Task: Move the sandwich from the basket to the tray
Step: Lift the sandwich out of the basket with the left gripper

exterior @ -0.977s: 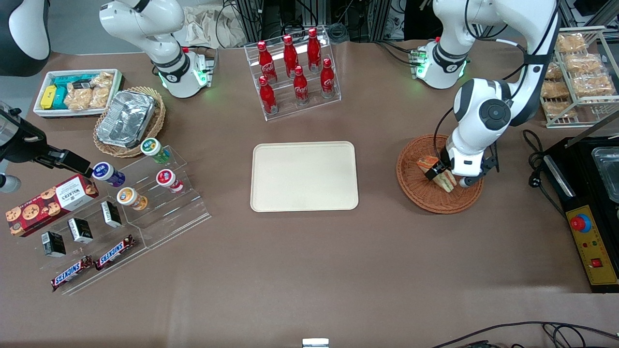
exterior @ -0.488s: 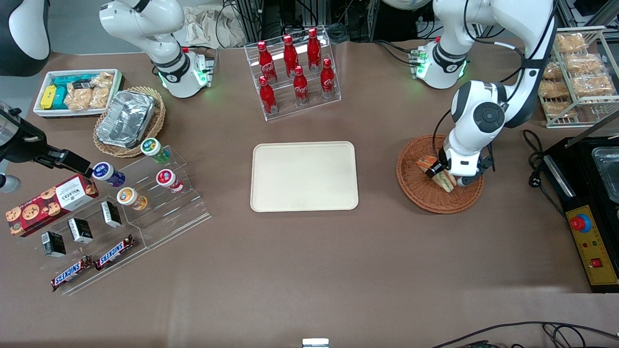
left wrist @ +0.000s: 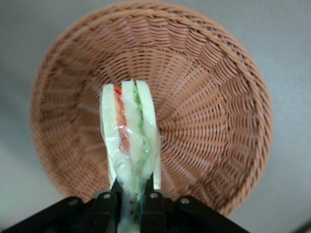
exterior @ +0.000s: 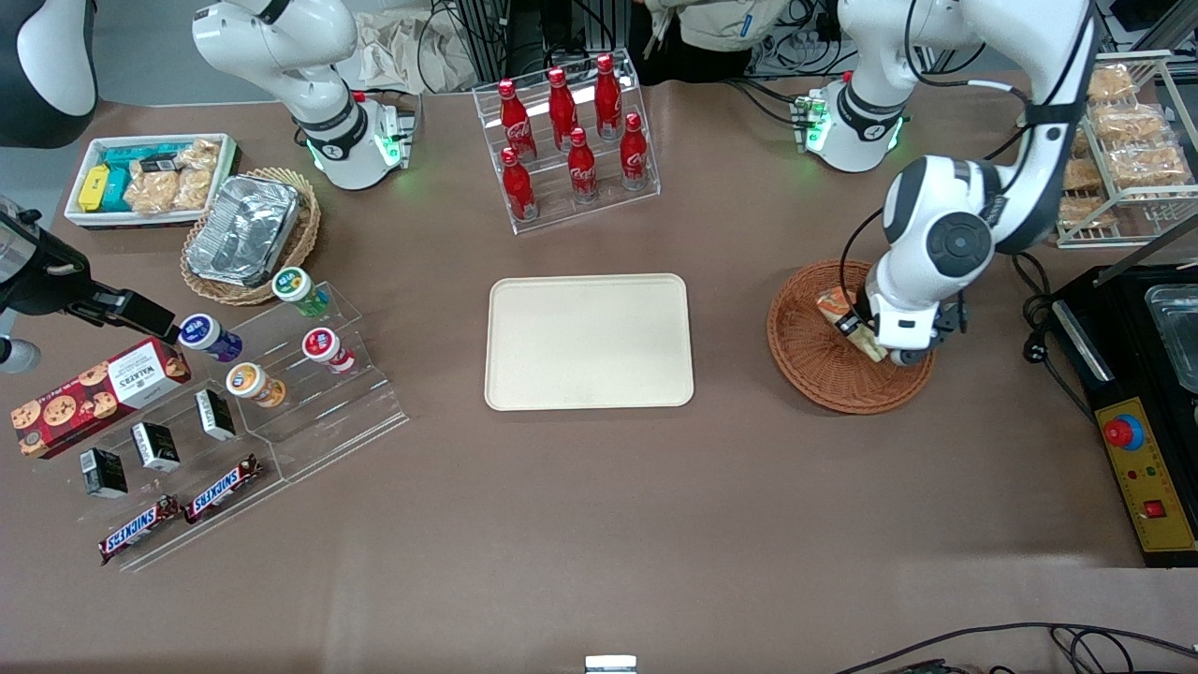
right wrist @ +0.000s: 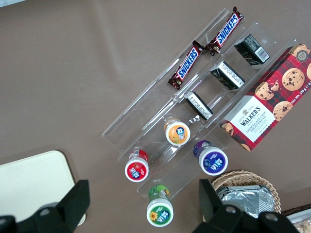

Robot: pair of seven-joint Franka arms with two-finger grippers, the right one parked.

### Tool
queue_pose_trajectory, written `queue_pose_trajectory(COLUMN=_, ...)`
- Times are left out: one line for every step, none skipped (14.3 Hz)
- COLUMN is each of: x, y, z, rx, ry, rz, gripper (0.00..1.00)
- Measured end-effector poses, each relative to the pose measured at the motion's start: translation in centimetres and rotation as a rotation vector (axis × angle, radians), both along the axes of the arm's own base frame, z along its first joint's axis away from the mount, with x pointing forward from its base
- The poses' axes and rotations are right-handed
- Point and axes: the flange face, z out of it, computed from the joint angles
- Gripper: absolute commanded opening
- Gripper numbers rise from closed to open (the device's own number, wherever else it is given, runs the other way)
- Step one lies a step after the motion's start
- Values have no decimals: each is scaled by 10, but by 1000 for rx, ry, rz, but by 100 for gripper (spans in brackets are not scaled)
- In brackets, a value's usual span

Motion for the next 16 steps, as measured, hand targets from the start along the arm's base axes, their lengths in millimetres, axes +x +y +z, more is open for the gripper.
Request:
queue_pose_trajectory(x=7, y=-1, z=18, rx=3, ry=23, rz=-15, gripper=0)
queue_pose_trajectory(x=14, y=-1, z=35, rx=0, ry=37, rz=-40, gripper=0)
queue_pose_trajectory(x=20, y=0, z=51, rx=-4, ry=44, rz=-62, gripper=0)
queue_pose_trajectory(x=26, y=2, z=67, rx=-8, ry=43, rz=-74, gripper=0)
queue_pose_trajectory(x=32, y=5, z=83, rx=-11, ry=36, rz=-76, gripper=0)
queue_pose_trajectory(x=39, y=11, z=99, rx=-14, ry=29, rz=-73, gripper=0)
queue_pose_trajectory(x=44, y=17, z=116, rx=-18, ry=28, rz=-78, gripper=0)
queue_pose_trajectory(x=48, y=23, z=131, rx=-24, ry=32, rz=-97, gripper=0)
queue_pose_trajectory(x=50, y=28, z=146, rx=-32, ry=38, rz=-123, gripper=0)
queue_pose_trajectory(x=53, y=35, z=160, rx=-38, ry=42, rz=-142, gripper=0)
queue_pose_trajectory(x=55, y=43, z=172, rx=-45, ry=44, rz=-157, gripper=0)
queue_pose_trajectory(x=56, y=49, z=181, rx=-51, ry=43, rz=-170, gripper=0)
queue_pose_trajectory(x=57, y=54, z=184, rx=-54, ry=43, rz=-179, gripper=0)
queue_pose_trajectory(x=57, y=55, z=185, rx=-56, ry=44, rz=-183, gripper=0)
queue_pose_trajectory(x=57, y=55, z=185, rx=-57, ry=45, rz=-187, gripper=0)
queue_pose_trajectory(x=58, y=54, z=184, rx=-57, ry=46, rz=-190, gripper=0)
